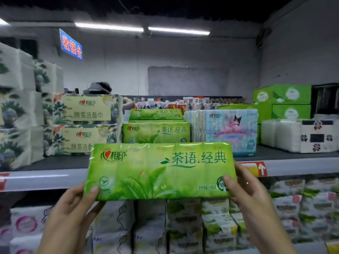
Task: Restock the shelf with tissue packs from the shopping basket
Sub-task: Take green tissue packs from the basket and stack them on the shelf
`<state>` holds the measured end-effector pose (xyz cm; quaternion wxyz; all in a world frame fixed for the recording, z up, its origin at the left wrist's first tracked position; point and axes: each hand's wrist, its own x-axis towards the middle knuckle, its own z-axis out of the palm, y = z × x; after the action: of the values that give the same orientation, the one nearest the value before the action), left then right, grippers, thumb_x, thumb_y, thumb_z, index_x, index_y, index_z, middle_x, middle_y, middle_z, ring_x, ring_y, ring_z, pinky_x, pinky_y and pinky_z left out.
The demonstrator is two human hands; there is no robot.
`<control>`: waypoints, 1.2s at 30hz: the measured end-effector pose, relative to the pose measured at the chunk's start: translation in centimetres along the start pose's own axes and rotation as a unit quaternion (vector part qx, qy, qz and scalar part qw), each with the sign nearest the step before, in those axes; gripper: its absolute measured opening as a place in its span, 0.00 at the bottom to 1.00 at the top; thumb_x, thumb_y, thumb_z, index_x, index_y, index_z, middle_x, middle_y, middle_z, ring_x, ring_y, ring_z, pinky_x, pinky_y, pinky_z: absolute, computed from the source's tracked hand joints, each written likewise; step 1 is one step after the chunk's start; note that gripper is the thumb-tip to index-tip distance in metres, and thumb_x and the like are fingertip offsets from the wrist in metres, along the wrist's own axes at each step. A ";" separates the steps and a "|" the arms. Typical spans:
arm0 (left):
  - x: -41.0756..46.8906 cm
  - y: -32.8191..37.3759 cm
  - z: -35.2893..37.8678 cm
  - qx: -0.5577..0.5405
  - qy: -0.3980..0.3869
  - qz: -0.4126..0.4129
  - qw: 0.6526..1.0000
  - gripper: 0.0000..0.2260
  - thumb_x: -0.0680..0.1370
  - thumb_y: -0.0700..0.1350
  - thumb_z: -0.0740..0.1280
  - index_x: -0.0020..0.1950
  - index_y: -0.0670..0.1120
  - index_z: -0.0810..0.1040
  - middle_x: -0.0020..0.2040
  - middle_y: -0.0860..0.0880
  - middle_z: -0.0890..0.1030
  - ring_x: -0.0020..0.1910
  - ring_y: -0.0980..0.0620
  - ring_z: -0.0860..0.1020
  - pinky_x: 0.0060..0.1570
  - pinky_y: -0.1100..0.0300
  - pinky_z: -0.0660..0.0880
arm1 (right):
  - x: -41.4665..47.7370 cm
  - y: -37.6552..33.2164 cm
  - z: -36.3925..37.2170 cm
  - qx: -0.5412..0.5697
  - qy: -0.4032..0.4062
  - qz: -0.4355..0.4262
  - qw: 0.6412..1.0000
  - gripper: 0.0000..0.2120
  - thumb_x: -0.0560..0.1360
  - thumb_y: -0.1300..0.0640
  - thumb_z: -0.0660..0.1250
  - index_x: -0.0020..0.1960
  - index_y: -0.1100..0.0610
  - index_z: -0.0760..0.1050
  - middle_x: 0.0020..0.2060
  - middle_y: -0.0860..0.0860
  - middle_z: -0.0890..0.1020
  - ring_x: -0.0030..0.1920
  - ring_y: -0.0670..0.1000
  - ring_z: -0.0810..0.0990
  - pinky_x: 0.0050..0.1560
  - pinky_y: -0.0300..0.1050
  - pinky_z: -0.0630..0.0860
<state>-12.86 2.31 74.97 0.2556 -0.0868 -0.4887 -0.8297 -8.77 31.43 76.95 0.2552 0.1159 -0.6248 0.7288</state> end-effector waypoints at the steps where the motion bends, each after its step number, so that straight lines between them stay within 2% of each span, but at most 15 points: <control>1: 0.5 0.2 0.5 0.010 0.001 0.000 1.000 0.06 0.72 0.40 0.67 0.47 0.40 0.76 0.49 0.38 0.81 0.35 0.58 0.82 0.40 0.63 0.80 | 0.7 -0.4 0.2 -0.007 -0.001 -0.005 1.000 0.19 0.67 0.49 0.68 0.57 0.41 0.75 0.49 0.35 0.83 0.46 0.36 0.82 0.41 0.33 0.73; 4: 2.7 0.9 1.3 0.035 -0.031 0.016 0.999 0.05 0.74 0.41 0.67 0.48 0.42 0.76 0.50 0.41 0.80 0.42 0.54 0.83 0.45 0.63 0.80 | 3.0 -1.0 0.9 -0.049 0.003 -0.028 0.998 0.25 0.67 0.47 0.67 0.64 0.43 0.73 0.54 0.36 0.81 0.54 0.38 0.80 0.50 0.38 0.75; 8: 6.4 2.2 1.6 0.072 -0.096 0.055 0.991 0.20 0.58 0.59 0.77 0.42 0.49 0.80 0.44 0.51 0.84 0.45 0.56 0.83 0.47 0.65 0.79 | 6.1 -1.3 2.0 -0.118 -0.020 -0.071 0.990 0.18 0.73 0.48 0.66 0.63 0.41 0.72 0.58 0.38 0.79 0.59 0.38 0.77 0.59 0.41 0.73; 9: 7.4 2.1 1.6 0.083 -0.102 0.055 0.990 0.17 0.60 0.57 0.77 0.42 0.49 0.80 0.43 0.52 0.84 0.46 0.55 0.82 0.47 0.65 0.79 | 6.9 -1.4 2.4 -0.134 -0.025 -0.081 0.987 0.16 0.75 0.50 0.65 0.62 0.41 0.72 0.59 0.38 0.79 0.60 0.39 0.76 0.61 0.42 0.73; 12: 10.3 1.6 1.7 0.118 -0.098 0.060 0.986 0.01 0.75 0.42 0.68 0.44 0.47 0.78 0.43 0.51 0.83 0.50 0.50 0.79 0.51 0.61 0.79 | 9.6 -1.0 3.5 -0.190 -0.031 -0.108 0.975 0.16 0.78 0.55 0.64 0.66 0.48 0.71 0.62 0.44 0.78 0.63 0.43 0.75 0.66 0.48 0.71; 14: 11.7 1.5 1.9 0.169 -0.094 0.066 0.979 0.04 0.77 0.38 0.66 0.45 0.46 0.78 0.42 0.50 0.82 0.49 0.49 0.78 0.53 0.59 0.76 | 10.8 -0.7 4.4 -0.217 -0.030 -0.117 0.969 0.18 0.79 0.56 0.63 0.68 0.52 0.71 0.63 0.46 0.77 0.64 0.45 0.74 0.67 0.47 0.70; 17: 13.5 1.6 2.0 0.224 -0.084 0.073 0.968 0.06 0.76 0.37 0.68 0.43 0.48 0.79 0.38 0.52 0.83 0.45 0.48 0.78 0.50 0.56 0.76 | 12.2 -0.3 5.5 -0.294 -0.009 -0.134 0.946 0.18 0.78 0.59 0.64 0.67 0.54 0.72 0.59 0.44 0.78 0.58 0.42 0.75 0.56 0.28 0.70; 18: 14.4 1.4 1.9 0.250 -0.087 0.073 0.962 0.06 0.75 0.37 0.69 0.43 0.48 0.80 0.40 0.50 0.83 0.45 0.46 0.79 0.51 0.52 0.77 | 12.6 0.0 5.8 -0.334 0.014 -0.136 0.932 0.17 0.77 0.60 0.65 0.66 0.55 0.73 0.56 0.45 0.79 0.55 0.42 0.74 0.51 0.27 0.69; 21: 16.6 1.2 1.7 0.345 -0.110 0.073 0.929 0.07 0.74 0.39 0.71 0.42 0.51 0.83 0.43 0.46 0.84 0.44 0.42 0.82 0.57 0.44 0.77 | 14.0 0.5 6.5 -0.436 0.079 -0.111 0.890 0.13 0.77 0.60 0.67 0.61 0.59 0.74 0.51 0.53 0.82 0.48 0.49 0.77 0.47 0.38 0.70; 23: 17.8 0.8 1.8 0.387 -0.107 0.077 0.913 0.07 0.73 0.39 0.72 0.41 0.51 0.83 0.42 0.46 0.85 0.43 0.42 0.83 0.54 0.44 0.78 | 15.0 0.8 6.9 -0.479 0.089 -0.082 0.869 0.11 0.76 0.59 0.67 0.58 0.60 0.74 0.47 0.56 0.82 0.47 0.54 0.80 0.44 0.42 0.72; 25: 18.7 0.4 2.3 0.401 -0.098 0.081 0.907 0.05 0.73 0.37 0.72 0.46 0.45 0.84 0.42 0.43 0.84 0.40 0.43 0.82 0.45 0.54 0.82 | 15.6 0.8 7.2 -0.512 0.103 -0.062 0.851 0.08 0.76 0.59 0.67 0.53 0.61 0.73 0.44 0.57 0.81 0.45 0.56 0.80 0.40 0.44 0.74; 27: 19.0 0.0 2.8 0.394 -0.081 0.073 0.913 0.09 0.74 0.34 0.70 0.54 0.39 0.82 0.46 0.40 0.83 0.36 0.45 0.79 0.32 0.66 0.79 | 15.9 1.0 7.3 -0.532 0.118 -0.062 0.836 0.09 0.76 0.61 0.66 0.56 0.62 0.72 0.44 0.58 0.81 0.42 0.56 0.79 0.37 0.44 0.72; 28: 19.2 -0.4 2.9 0.396 -0.073 0.076 0.912 0.10 0.75 0.34 0.69 0.55 0.37 0.81 0.47 0.40 0.82 0.34 0.47 0.79 0.30 0.68 0.78 | 16.1 1.2 7.3 -0.540 0.119 -0.060 0.831 0.12 0.77 0.61 0.66 0.58 0.63 0.71 0.44 0.58 0.81 0.42 0.56 0.78 0.37 0.44 0.71; 33: 19.3 -1.1 3.1 0.439 -0.080 0.113 0.888 0.10 0.75 0.34 0.68 0.55 0.39 0.82 0.45 0.41 0.83 0.32 0.50 0.79 0.33 0.63 0.76 | 16.6 2.3 7.5 -0.565 0.091 -0.043 0.819 0.08 0.77 0.61 0.65 0.54 0.63 0.70 0.46 0.59 0.79 0.45 0.57 0.77 0.40 0.45 0.69; 36: 20.0 -0.4 3.6 0.447 -0.103 0.110 0.882 0.09 0.73 0.35 0.69 0.52 0.42 0.84 0.44 0.44 0.84 0.40 0.45 0.81 0.48 0.52 0.79 | 17.3 2.7 7.9 -0.565 0.099 -0.044 0.818 0.13 0.77 0.65 0.64 0.60 0.65 0.68 0.49 0.58 0.79 0.42 0.54 0.74 0.40 0.44 0.68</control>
<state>-30.53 -1.26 84.34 0.3050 -0.1016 -0.8185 -0.4761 -25.94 27.42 84.66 0.3680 -0.0943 -0.8925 0.2430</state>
